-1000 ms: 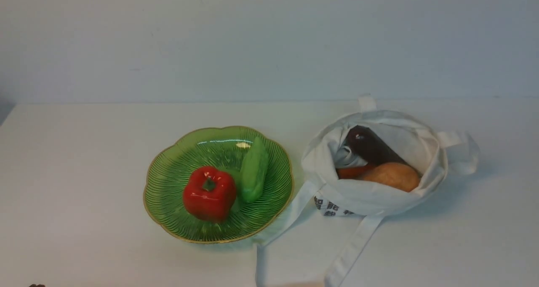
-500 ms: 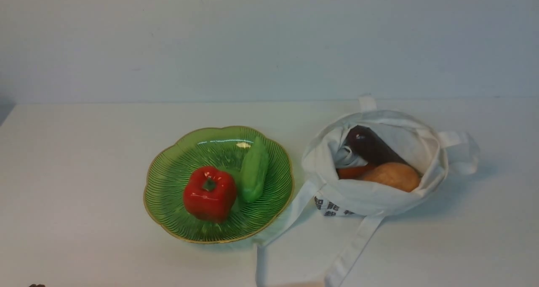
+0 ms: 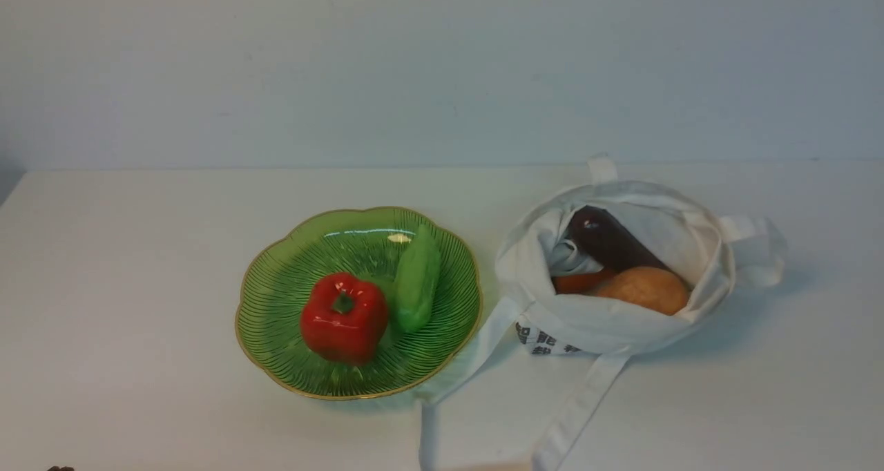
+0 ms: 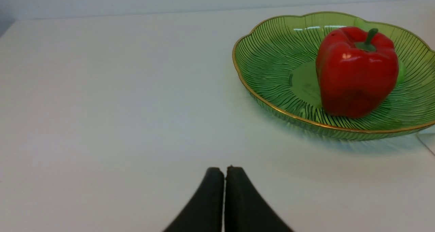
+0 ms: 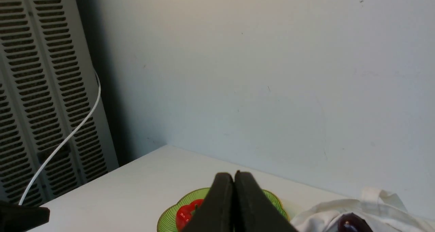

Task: Take vegetables from cloth bag on white table place on plate.

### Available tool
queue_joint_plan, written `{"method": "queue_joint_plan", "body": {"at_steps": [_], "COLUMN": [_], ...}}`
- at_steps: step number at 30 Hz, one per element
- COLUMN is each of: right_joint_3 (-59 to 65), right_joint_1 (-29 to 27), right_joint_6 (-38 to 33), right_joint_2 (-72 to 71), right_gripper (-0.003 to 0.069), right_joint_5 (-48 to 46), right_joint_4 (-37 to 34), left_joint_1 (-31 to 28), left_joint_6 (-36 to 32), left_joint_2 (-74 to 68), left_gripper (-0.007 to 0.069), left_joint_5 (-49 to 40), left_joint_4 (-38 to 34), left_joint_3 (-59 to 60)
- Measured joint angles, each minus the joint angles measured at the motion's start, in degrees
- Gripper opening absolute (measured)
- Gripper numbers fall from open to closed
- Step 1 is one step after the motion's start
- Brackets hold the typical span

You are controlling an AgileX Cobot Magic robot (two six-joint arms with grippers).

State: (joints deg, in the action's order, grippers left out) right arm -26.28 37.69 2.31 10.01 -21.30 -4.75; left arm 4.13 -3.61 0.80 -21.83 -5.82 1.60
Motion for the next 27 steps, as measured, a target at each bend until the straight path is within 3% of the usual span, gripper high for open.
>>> {"method": "queue_joint_plan", "body": {"at_steps": [5,8,15,19,27], "right_joint_3": [2.14,7.14,20.97,27.36,27.43], "right_joint_1": [-6.25,-17.95,-34.05,-35.85,-36.17], "right_joint_6": [-0.61,-1.19,-4.26,-4.47,-4.47], "right_joint_2": [-2.64,-4.90,-9.86,-10.61,-10.63], "right_gripper": [-0.0015,-0.0015,-0.0015,-0.0015,-0.0015], "right_joint_5": [0.80,1.35,1.16,-0.59,-0.70], "right_joint_4": [1.15,1.83,3.81,4.17,3.70], "left_joint_1": [0.00,0.00,0.00,0.00,0.00], "left_joint_6": [0.00,0.00,0.00,0.00,0.00], "left_joint_2": [0.00,0.00,0.00,0.00,0.00], "left_gripper": [-0.0008,-0.0008,-0.0008,-0.0008,-0.0008], "left_joint_5": [0.00,0.00,0.00,0.00,0.00], "left_joint_4": [0.00,0.00,0.00,0.00,0.00], "left_joint_3": [0.00,0.00,0.00,0.00,0.00]}}
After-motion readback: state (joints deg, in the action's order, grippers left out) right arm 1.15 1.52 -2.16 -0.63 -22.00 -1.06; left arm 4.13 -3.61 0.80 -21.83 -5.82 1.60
